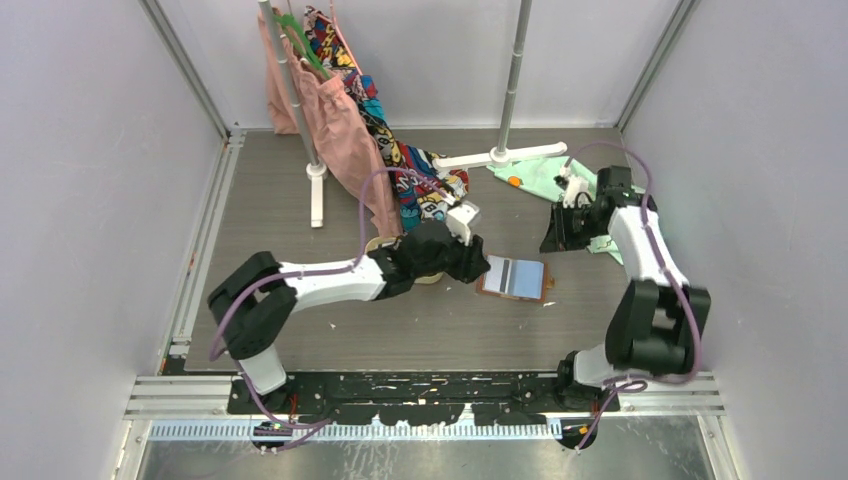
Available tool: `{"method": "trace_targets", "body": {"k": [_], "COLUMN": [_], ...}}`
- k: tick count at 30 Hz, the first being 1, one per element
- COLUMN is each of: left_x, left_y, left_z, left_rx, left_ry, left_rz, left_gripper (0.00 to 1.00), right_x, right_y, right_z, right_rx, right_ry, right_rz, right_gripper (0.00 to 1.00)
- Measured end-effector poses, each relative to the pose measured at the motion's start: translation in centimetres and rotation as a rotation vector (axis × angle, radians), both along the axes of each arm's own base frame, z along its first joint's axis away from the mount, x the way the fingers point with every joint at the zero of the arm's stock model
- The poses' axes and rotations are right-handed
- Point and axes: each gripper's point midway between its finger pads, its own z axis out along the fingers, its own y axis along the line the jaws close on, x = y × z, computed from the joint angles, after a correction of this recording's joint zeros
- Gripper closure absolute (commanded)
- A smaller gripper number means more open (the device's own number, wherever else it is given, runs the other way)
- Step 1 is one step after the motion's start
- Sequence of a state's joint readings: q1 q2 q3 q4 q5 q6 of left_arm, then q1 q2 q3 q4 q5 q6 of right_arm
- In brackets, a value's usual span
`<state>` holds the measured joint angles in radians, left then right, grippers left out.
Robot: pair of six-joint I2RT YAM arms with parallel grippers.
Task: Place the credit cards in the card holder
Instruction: Pick up the credit card from the storage box.
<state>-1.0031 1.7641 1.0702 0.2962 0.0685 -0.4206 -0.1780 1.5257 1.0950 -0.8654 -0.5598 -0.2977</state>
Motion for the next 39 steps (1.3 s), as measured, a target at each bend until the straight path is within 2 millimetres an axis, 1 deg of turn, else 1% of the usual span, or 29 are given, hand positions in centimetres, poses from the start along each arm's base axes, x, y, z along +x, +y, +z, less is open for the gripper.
{"method": "trace_targets", "body": {"k": [1,2,3,4,5,6,9,11,12,13,15,16,18,21,22,25,29,30,32,35,36,39], "left_x": [0.6,1.2,1.8,2.2,2.8,3.3,4.7,5.2,5.2,5.5,5.7,5.8,6.2,6.4,6.4,6.7,6.3,6.0,5.8,5.7,5.8,5.8], "left_y": [0.8,1.5,2.2,2.8,3.6,4.3,6.6,8.3,9.4,10.0,11.3,11.6,12.2,12.5,12.6,13.9,15.0,15.2,15.5,16.0,16.0,16.0], "left_z": [0.7,1.4,1.7,1.9,1.8,1.6,0.2,-0.9,-1.5,-1.6,-1.7,-1.5,-0.9,-0.2,-0.1,-0.4,-0.4,-0.4,-0.7,-1.4,-1.7,-2.5], "left_rx": [-0.004,-0.006,-0.006,-0.003,0.003,0.009,0.034,0.052,0.061,0.065,0.062,0.051,0.012,-0.050,-0.054,0.026,0.128,0.140,0.157,0.167,0.167,0.165], "left_ry": [-0.020,-0.038,-0.047,-0.049,-0.049,-0.042,-0.006,0.017,0.032,0.034,0.038,0.043,0.047,0.069,0.073,0.079,0.063,0.066,0.076,0.113,0.124,0.165], "left_rz": [0.011,0.021,0.030,0.039,0.048,0.055,0.091,0.117,0.135,0.149,0.176,0.192,0.214,0.193,0.195,0.259,0.329,0.335,0.348,0.373,0.380,0.400], "left_gripper": [0.48,0.45,0.43,0.40,0.36,0.32,0.15,0.04,0.01,0.00,0.00,0.01,0.07,0.20,0.21,0.24,0.32,0.34,0.45,0.55,0.57,0.58], "right_x": [0.2,0.5,0.7,0.9,1.0,1.2,1.2,1.4,1.5,1.6,1.6,1.3,0.5,0.3,0.3,0.3,0.2,0.2,0.1,0.0,0.0,0.0], "right_y": [0.0,0.0,-0.1,-0.1,0.0,0.2,1.6,3.1,3.7,4.3,4.8,5.0,5.3,5.4,5.4,5.4,5.8,5.9,6.3,6.9,7.0,7.3], "right_z": [1.4,2.9,4.5,5.7,7.1,8.5,11.3,12.3,12.4,12.2,11.1,10.4,9.2,8.8,8.9,8.9,8.9,8.9,8.8,8.6,8.4,8.0], "right_rx": [-0.009,-0.021,-0.034,-0.043,-0.052,-0.052,0.002,0.093,0.140,0.180,0.219,0.229,0.255,0.267,0.266,0.267,0.269,0.269,0.270,0.270,0.271,0.269], "right_ry": [-0.063,-0.134,-0.203,-0.258,-0.326,-0.391,-0.514,-0.542,-0.540,-0.533,-0.514,-0.499,-0.460,-0.445,-0.448,-0.447,-0.445,-0.445,-0.443,-0.433,-0.428,-0.414], "right_rz": [0.005,0.011,0.015,0.015,0.022,0.037,0.108,0.155,0.172,0.188,0.203,0.203,0.202,0.198,0.198,0.196,0.206,0.212,0.225,0.243,0.250,0.257], "right_gripper": [0.71,0.60,0.44,0.22,0.07,0.01,0.01,0.01,0.01,0.01,0.02,0.02,0.02,0.03,0.03,0.04,0.04,0.04,0.04,0.05,0.05,0.05]}}
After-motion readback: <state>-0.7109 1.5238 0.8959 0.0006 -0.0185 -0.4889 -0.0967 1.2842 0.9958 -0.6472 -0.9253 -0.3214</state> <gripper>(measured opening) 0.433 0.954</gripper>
